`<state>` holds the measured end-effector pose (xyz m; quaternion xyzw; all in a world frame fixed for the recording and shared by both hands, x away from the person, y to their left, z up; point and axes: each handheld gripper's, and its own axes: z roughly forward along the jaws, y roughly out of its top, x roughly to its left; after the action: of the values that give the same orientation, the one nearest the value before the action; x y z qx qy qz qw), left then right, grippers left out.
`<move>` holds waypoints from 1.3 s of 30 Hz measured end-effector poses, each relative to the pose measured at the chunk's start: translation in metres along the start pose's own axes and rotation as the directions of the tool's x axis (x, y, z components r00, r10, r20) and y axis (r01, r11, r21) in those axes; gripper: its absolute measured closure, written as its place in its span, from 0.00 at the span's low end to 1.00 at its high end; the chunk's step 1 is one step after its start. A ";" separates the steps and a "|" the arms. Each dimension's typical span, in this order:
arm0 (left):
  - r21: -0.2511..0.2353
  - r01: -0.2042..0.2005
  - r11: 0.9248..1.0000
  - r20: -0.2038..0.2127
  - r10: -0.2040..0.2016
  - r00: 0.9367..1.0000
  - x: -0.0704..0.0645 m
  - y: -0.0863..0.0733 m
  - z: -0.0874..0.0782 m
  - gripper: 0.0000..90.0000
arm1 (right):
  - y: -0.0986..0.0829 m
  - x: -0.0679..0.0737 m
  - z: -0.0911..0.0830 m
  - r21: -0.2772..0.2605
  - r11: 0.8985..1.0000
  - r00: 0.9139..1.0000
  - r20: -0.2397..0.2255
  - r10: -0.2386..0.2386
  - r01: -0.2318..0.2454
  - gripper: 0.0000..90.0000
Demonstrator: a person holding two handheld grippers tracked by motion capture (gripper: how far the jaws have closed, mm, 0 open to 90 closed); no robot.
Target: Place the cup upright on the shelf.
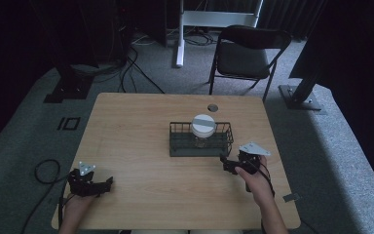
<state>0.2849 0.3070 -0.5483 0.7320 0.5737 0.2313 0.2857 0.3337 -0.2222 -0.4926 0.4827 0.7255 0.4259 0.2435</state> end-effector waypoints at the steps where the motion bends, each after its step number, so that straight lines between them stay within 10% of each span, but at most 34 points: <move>1: 0.000 0.000 1.000 0.000 0.000 1.000 0.000 0.000 0.000 0.00 | -0.005 -0.002 0.002 0.008 1.000 1.000 -0.003 0.013 -0.013 0.14; 39: 0.001 -0.001 1.000 0.000 0.001 1.000 0.000 0.000 0.000 0.00 | -0.051 -0.043 0.008 0.160 0.983 0.991 0.113 0.066 -0.084 0.14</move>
<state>0.2849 0.3072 -0.5483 0.7324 0.5734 0.2313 0.2851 0.3325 -0.2667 -0.5422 0.5503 0.7254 0.3469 0.2249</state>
